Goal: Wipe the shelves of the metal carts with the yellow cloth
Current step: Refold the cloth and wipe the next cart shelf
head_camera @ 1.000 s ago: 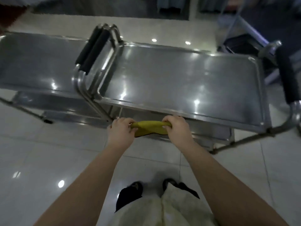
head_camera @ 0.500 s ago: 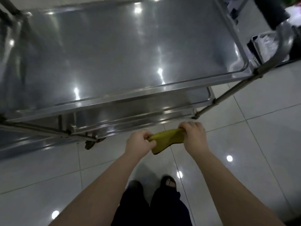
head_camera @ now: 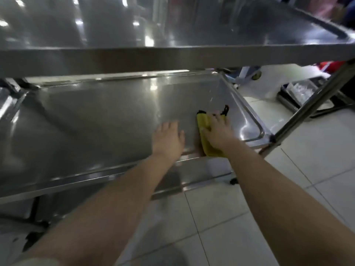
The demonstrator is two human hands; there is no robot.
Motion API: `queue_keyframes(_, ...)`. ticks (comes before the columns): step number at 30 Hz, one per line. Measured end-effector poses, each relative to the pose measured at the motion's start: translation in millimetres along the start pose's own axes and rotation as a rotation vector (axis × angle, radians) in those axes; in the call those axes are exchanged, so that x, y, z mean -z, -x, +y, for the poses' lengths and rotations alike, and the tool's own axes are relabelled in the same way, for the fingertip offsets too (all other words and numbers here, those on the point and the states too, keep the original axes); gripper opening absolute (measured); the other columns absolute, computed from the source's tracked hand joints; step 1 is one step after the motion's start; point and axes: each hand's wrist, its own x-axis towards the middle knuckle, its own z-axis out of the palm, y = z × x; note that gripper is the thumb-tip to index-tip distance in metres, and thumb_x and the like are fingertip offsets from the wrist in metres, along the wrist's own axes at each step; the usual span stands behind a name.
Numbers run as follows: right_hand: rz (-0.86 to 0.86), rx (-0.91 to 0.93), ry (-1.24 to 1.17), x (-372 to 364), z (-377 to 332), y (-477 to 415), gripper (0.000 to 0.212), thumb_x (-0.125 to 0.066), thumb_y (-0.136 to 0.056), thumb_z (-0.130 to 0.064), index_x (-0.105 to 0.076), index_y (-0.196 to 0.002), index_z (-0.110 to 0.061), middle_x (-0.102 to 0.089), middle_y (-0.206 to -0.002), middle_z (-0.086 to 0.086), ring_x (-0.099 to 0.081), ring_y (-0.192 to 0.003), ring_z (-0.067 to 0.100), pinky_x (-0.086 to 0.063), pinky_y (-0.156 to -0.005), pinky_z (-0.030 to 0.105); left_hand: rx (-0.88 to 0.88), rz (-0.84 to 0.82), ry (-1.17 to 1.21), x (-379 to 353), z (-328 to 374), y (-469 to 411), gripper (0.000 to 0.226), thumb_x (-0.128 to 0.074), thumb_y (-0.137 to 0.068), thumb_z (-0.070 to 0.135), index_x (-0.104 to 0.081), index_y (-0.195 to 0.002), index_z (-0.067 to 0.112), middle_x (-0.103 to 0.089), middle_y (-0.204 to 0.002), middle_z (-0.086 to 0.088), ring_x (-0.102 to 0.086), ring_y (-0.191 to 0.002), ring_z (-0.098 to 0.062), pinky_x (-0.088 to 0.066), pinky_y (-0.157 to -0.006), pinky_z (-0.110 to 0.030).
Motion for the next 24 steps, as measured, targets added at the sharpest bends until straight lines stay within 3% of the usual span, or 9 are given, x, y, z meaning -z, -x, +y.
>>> queue_keyframes(4, 0.036, 0.007, 0.130, -35, 0, -3, 0.064, -0.023, -0.100, -0.054, -0.006, -0.155, -0.026, -0.005, -0.163, 0.008, -0.006, -0.147, 0.038, -0.007, -0.117, 0.056, -0.082, -0.032, -0.150, -9, -48, -31, 0.050, -0.035, -0.098, 0.039, -0.035, -0.146, 0.025, -0.025, -0.158, -0.003, -0.017, -0.145, -0.028, -0.016, -0.114, -0.048)
queue_keyframes(8, 0.008, 0.067, 0.095, -25, 35, -28, 0.054, -0.021, -0.100, -0.052, -0.011, -0.152, -0.041, -0.008, -0.163, -0.005, -0.008, -0.148, 0.029, -0.005, -0.118, 0.055, -0.062, -0.181, -0.207, -19, -59, -49, 0.057, -0.020, -0.098, 0.054, -0.011, -0.151, 0.038, -0.003, -0.163, 0.003, 0.004, -0.149, -0.029, 0.000, -0.115, -0.059)
queue_keyframes(13, 0.035, -0.304, 0.055, 2, 113, -63, 0.053, -0.022, -0.100, -0.045, -0.010, -0.151, -0.043, -0.009, -0.163, -0.007, -0.002, -0.147, 0.038, 0.003, -0.115, 0.064, -0.063, -0.158, -0.234, -27, -59, -50, 0.057, -0.014, -0.096, 0.056, -0.006, -0.150, 0.041, -0.002, -0.163, 0.004, -0.003, -0.149, -0.028, -0.005, -0.115, -0.061)
queue_keyframes(15, 0.021, -0.322, 0.115, -3, 98, -69, 0.057, -0.024, -0.098, -0.040, -0.006, -0.153, -0.038, -0.003, -0.163, -0.005, 0.000, -0.147, 0.041, 0.000, -0.113, 0.066, -0.070, -0.150, -0.239, -27, -59, -49, 0.056, -0.014, -0.096, 0.054, -0.006, -0.151, 0.041, -0.002, -0.163, 0.004, -0.002, -0.149, -0.027, -0.005, -0.115, -0.061)
queue_keyframes(17, 0.029, -0.208, 0.136, -15, 49, -70, 0.059, -0.024, -0.098, -0.040, -0.005, -0.154, -0.037, -0.002, -0.163, -0.005, -0.002, -0.147, 0.042, -0.005, -0.114, 0.065, -0.062, -0.150, -0.226, -27, -60, -49, 0.056, -0.015, -0.097, 0.052, -0.007, -0.151, 0.039, -0.003, -0.163, 0.004, -0.002, -0.149, -0.026, -0.003, -0.115, -0.059)
queue_keyframes(21, 0.097, 0.276, 0.126, -55, -61, -42, 0.055, -0.024, -0.097, -0.050, -0.014, -0.151, -0.045, -0.013, -0.162, -0.011, -0.008, -0.147, 0.035, 0.000, -0.116, 0.059, -0.025, -0.120, -0.180, -27, -64, -50, 0.059, -0.020, -0.100, 0.043, -0.007, -0.154, 0.023, -0.004, -0.163, 0.004, -0.005, -0.149, -0.020, -0.004, -0.117, -0.056)
queue_keyframes(24, 0.074, 0.400, 0.120, -49, -51, -46, 0.056, -0.027, -0.095, -0.052, -0.015, -0.150, -0.048, -0.013, -0.161, -0.016, -0.009, -0.148, 0.028, 0.000, -0.117, 0.054, -0.009, -0.104, -0.173, -30, -65, -53, 0.061, -0.021, -0.100, 0.041, -0.008, -0.154, 0.017, -0.006, -0.163, -0.001, -0.006, -0.149, -0.019, -0.006, -0.117, -0.054)
